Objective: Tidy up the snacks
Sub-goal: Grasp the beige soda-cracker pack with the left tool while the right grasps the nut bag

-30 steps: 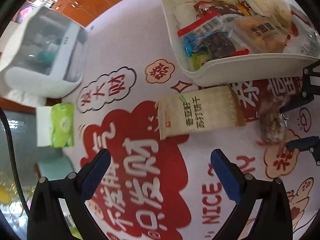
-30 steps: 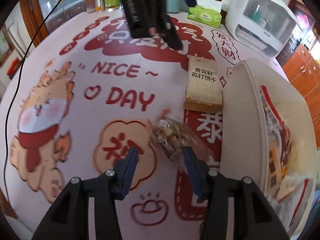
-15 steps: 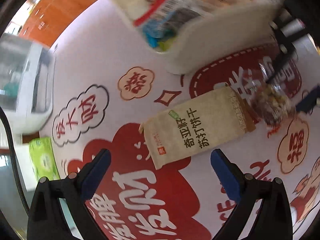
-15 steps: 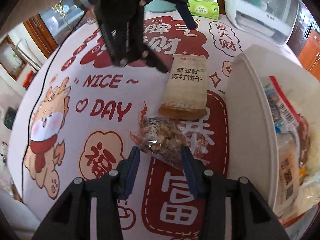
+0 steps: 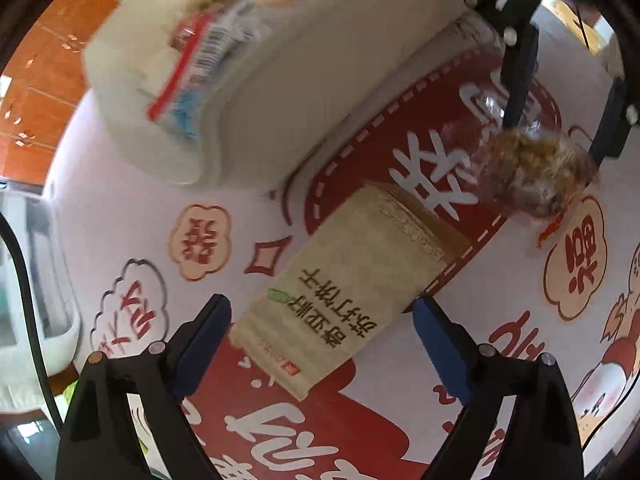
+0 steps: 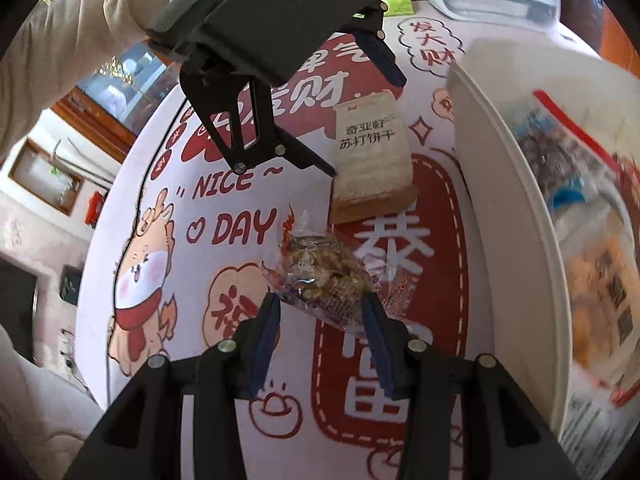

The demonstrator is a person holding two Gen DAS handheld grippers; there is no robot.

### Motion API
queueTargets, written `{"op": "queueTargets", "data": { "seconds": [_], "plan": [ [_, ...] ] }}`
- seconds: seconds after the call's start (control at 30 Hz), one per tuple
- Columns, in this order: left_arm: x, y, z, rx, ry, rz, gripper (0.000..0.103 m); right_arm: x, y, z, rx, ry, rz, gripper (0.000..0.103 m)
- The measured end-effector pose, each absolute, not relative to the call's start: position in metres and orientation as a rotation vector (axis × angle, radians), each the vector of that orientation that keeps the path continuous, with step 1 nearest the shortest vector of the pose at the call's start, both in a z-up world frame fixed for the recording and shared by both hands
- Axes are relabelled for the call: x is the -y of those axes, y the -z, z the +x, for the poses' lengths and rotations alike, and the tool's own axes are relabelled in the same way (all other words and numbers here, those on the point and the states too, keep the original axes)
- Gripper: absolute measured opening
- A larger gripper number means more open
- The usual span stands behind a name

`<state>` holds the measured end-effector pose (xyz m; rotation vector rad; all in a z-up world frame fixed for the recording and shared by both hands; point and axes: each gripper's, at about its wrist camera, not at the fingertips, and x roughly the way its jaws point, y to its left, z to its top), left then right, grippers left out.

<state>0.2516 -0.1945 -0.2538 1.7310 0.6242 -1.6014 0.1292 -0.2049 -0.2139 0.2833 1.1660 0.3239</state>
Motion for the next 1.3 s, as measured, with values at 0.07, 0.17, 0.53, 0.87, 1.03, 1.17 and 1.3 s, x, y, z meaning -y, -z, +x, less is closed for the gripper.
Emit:
{"op": "queueTargets", "data": {
  "seconds": [0.07, 0.17, 0.53, 0.87, 1.03, 1.17, 1.3],
  "plan": [
    [0.199, 0.255, 0.252, -0.662, 1.618, 1.739, 0.09, 0.207, 0.214, 0.127, -1.168, -0.318, 0.308, 0.042],
    [0.202, 0.257, 0.255, -0.748, 1.625, 1.723, 0.079, 0.207, 0.215, 0.126, -1.168, -0.303, 0.325, 0.042],
    [0.171, 0.25, 0.268, -0.981, 1.324, 1.414, 0.056, 0.202, 0.21, 0.111, -1.141, -0.225, 0.367, 0.041],
    [0.13, 0.169, 0.222, -1.017, 1.02, 1.115, 0.056, 0.191, 0.17, 0.081, -1.078, -0.202, 0.298, 0.0],
    [0.113, 0.13, 0.211, -1.055, 0.911, 0.991, 0.056, 0.197, 0.172, 0.087, -1.089, -0.162, 0.326, 0.015],
    [0.099, 0.109, 0.199, -1.096, 0.847, 0.904, 0.056, 0.197, 0.175, 0.105, -1.038, -0.133, 0.292, 0.06],
    [0.082, 0.116, 0.203, -1.127, 0.807, 0.845, 0.056, 0.19, 0.186, 0.13, -1.064, -0.136, 0.15, 0.061]
  ]
}}
